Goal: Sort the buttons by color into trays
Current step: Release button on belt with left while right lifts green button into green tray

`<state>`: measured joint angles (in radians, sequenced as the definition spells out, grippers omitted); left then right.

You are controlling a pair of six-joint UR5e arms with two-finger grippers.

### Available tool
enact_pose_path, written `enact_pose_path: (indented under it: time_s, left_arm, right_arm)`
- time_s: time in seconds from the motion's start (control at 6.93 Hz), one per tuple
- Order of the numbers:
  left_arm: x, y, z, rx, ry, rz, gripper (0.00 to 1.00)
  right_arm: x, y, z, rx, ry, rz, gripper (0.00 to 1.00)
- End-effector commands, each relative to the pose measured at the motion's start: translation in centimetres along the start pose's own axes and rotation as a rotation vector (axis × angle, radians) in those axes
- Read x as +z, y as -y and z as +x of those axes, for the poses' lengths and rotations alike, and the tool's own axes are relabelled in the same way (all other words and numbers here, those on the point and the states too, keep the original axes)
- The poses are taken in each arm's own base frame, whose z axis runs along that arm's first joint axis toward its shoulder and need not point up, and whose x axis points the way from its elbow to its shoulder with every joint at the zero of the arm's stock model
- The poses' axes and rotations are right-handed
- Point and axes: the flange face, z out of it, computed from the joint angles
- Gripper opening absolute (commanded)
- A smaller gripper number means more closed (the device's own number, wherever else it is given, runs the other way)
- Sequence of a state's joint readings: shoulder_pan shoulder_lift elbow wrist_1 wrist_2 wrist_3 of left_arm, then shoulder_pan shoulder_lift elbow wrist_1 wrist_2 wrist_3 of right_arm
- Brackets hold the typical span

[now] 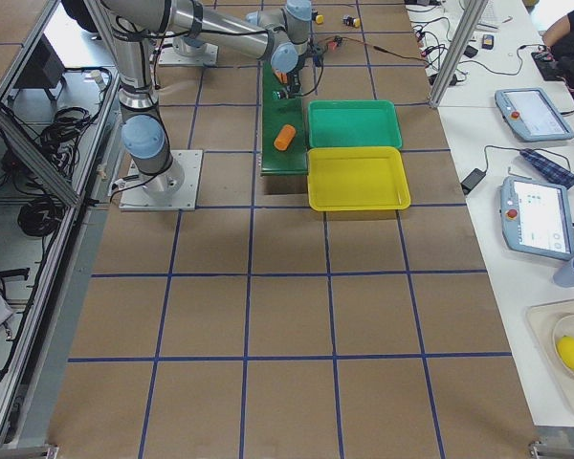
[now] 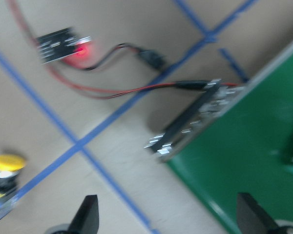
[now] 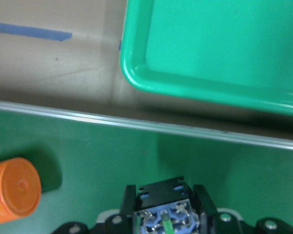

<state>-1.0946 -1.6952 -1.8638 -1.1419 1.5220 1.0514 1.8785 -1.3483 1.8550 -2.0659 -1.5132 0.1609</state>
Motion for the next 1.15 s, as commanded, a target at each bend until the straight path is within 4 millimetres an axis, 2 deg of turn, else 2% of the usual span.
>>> enact_pose_path:
  time_s: [0.0, 0.14, 0.29, 0.43, 0.58, 0.72, 0.87, 1.01]
  left_arm:
    - [4.9, -0.3, -9.0, -0.059, -0.015, -0.017, 1.00]
    - [7.9, -0.6, -11.0, -0.018, -0.007, -0.021, 1.00]
    - [10.4, -0.9, -11.6, -0.010, 0.004, -0.019, 1.00]
    - [11.7, -1.7, -12.6, -0.026, 0.001, -0.020, 1.00]
    - [12.8, -1.7, -12.7, -0.027, -0.014, -0.027, 1.00]
    - [14.6, -2.1, -12.6, -0.033, -0.041, -0.039, 1.00]
    - [15.1, -2.3, -12.7, -0.033, -0.043, -0.045, 0.37]
    - [13.9, -2.3, -12.2, -0.033, -0.048, -0.049, 0.00]
  right_arm:
    - [-4.1, 4.8, 7.3, 0.138, 0.009, 0.086, 0.00]
    - [-6.2, 6.6, 8.9, 0.168, 0.011, 0.137, 0.00]
    - [-4.6, 9.2, 9.4, 0.182, 0.013, 0.127, 0.00]
    - [-2.7, 12.8, 9.6, 0.192, 0.008, 0.134, 0.00]
    - [0.0, 16.1, 9.9, 0.203, 0.010, 0.124, 0.00]
    - [1.6, 17.5, 10.0, 0.225, 0.010, 0.109, 0.00]
    - [2.6, 17.6, 10.0, 0.246, 0.007, 0.094, 0.00]
    - [3.0, 17.8, 10.6, 0.257, 0.007, 0.090, 0.00]
